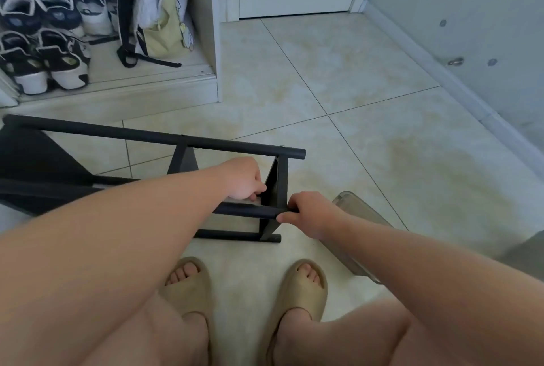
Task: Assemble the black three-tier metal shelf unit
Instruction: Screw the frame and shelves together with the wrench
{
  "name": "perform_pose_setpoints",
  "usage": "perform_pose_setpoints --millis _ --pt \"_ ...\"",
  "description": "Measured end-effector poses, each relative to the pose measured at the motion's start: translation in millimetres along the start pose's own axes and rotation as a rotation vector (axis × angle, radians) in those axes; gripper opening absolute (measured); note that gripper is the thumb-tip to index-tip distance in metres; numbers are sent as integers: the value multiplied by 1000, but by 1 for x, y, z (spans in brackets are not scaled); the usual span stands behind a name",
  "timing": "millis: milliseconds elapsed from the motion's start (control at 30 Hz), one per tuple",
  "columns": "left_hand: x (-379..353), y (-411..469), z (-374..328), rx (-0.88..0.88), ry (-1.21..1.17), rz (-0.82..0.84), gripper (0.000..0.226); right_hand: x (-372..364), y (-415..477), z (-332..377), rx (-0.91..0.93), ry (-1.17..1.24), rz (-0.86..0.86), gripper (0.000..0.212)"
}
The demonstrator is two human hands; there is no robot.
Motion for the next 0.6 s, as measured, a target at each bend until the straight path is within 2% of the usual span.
perform_pose_setpoints --millis 67,167,267,467,600 --pt "-20 -3 -2 35 -9 -13 31 -17 -14 4 -26 88 -45 40" --pt "-47 -12 3 98 92 -76 30 -36 -32 11 -32 98 -96 37" --pt "-65 -24 16 140 81 -46 28 -46 -44 17 -49 185 -135 34" --pt "-93 -57 32 161 189 -120 21 -84 -83 35 -59 311 -130 28" --pt "-113 -76 34 164 222 -82 18 -95 -107 37 -86 312 -97 26"
Point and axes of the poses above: each hand's wrist, its own y-axis towards the middle knuckle, its own x-axis out of the back of the hand, z = x × y, the point moved 5 cm from there along y, towards the middle knuckle, and after that the axes turned 6 degrees about -y, right-handed, at the moved point
